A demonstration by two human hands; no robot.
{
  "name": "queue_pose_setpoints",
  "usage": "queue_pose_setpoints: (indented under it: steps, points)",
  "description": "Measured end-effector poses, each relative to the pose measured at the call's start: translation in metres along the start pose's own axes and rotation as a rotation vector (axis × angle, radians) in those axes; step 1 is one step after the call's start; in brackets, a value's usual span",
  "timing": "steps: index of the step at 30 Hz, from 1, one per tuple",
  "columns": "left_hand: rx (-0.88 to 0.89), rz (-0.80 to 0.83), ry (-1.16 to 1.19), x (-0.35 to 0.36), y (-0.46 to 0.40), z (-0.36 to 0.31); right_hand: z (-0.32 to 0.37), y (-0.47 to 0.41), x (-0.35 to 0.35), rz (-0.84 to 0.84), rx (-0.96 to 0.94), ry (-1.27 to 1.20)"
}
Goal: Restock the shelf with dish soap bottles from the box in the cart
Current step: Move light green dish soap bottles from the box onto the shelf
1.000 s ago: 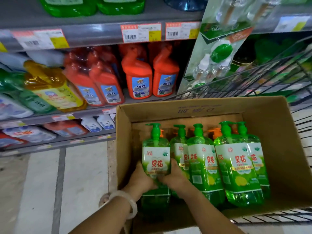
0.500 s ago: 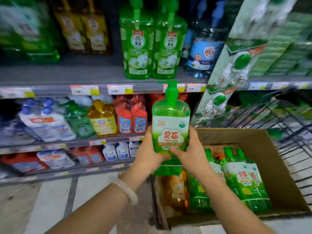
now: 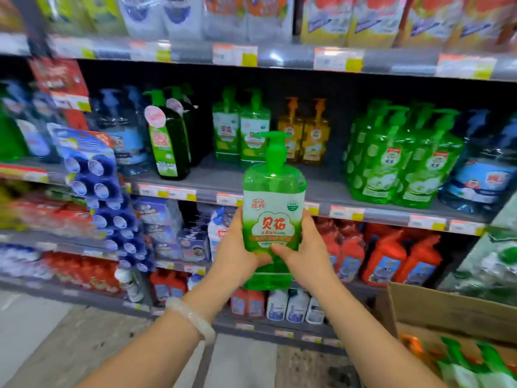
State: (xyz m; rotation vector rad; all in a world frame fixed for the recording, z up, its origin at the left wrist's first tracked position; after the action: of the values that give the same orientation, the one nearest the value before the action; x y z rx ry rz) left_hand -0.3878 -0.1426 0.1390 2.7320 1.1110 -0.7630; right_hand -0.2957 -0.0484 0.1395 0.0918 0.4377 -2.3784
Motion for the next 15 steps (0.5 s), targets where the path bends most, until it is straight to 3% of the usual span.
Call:
queue_pose_setpoints:
  steps: [8, 15]
  points:
    - [0.039, -0.116, -0.027, -0.077, -0.061, 0.036, 0.010, -0.072, 0.084, 0.065, -0.035, -0.029]
    - [0.112, -0.165, -0.024, -0.106, -0.175, 0.062, -0.010, -0.180, 0.125, 0.033, -0.075, -0.073]
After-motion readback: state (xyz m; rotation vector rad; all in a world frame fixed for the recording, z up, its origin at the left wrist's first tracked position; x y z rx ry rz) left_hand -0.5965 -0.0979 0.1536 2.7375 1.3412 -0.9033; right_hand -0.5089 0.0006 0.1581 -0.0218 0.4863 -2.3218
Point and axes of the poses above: each hand's wrist, its own y-axis away from the middle knuckle, its own x-axis out of the palm, z = x × y, the point moved 5 cm from there along -y, towards the middle knuckle, and after that the axes turned 12 degrees about -y, right-handed, at the moved point
